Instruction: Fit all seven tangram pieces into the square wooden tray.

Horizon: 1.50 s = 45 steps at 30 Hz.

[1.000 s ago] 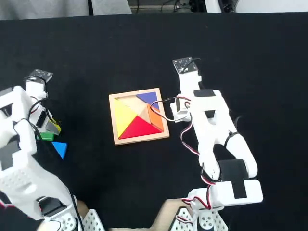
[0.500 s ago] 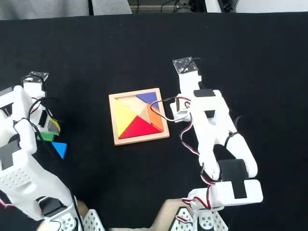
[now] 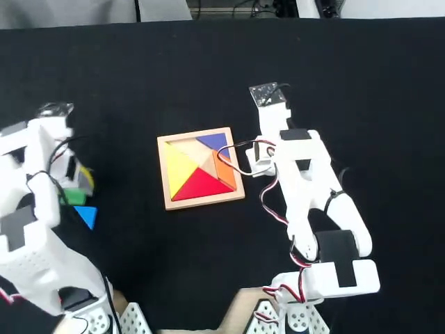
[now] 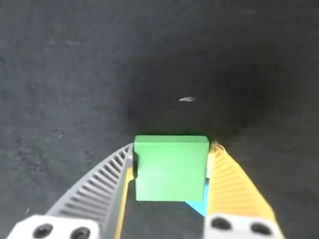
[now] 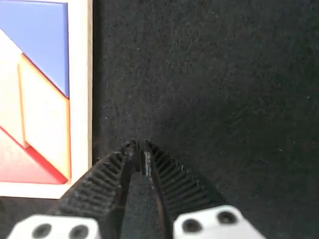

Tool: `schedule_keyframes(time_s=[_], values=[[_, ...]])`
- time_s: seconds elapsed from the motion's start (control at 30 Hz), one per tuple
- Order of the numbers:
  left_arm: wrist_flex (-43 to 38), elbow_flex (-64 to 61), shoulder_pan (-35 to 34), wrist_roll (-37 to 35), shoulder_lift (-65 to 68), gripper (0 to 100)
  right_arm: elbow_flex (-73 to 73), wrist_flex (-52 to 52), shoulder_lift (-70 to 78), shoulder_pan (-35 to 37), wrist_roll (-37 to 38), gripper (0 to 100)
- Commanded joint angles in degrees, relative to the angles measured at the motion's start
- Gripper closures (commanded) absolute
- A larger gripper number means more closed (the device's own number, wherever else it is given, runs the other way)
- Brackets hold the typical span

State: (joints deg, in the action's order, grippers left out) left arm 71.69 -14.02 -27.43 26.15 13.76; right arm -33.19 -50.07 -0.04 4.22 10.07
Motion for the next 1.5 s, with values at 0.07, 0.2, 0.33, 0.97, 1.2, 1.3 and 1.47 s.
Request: schedule_keyframes(time_s=[0.07, 0.2, 0.33, 0.97, 1.2, 1.3, 1.47], values=[[6.07, 0.75, 12.88, -4.66, -18.73, 88, 4.18, 0.88, -0.04, -0.7, 0.35, 98.6], [6.07, 1.19, 23.25, -7.56, -25.05, 88, 4.18, 0.88, -0.04, -1.23, 0.35, 98.6], [5.8, 3.3, 32.31, -7.65, -22.59, 88, 4.88, 1.05, -0.48, -5.1, -0.09, 98.6], [1.41, 38.9, 45.58, -7.38, 20.22, 88, 7.16, 2.99, 0.04, -12.22, -3.52, 98.6], [1.41, 44.0, 45.23, -7.56, 25.23, 88, 7.08, 2.99, 0.04, -12.22, -3.34, 98.6], [1.49, 43.91, 45.23, -7.56, 25.32, 85, 7.08, 2.99, 0.04, -12.13, -3.34, 98.6], [5.89, 44.44, 45.32, -7.21, 25.32, 76, 7.08, 2.99, 0.04, -12.13, -3.34, 98.6]])
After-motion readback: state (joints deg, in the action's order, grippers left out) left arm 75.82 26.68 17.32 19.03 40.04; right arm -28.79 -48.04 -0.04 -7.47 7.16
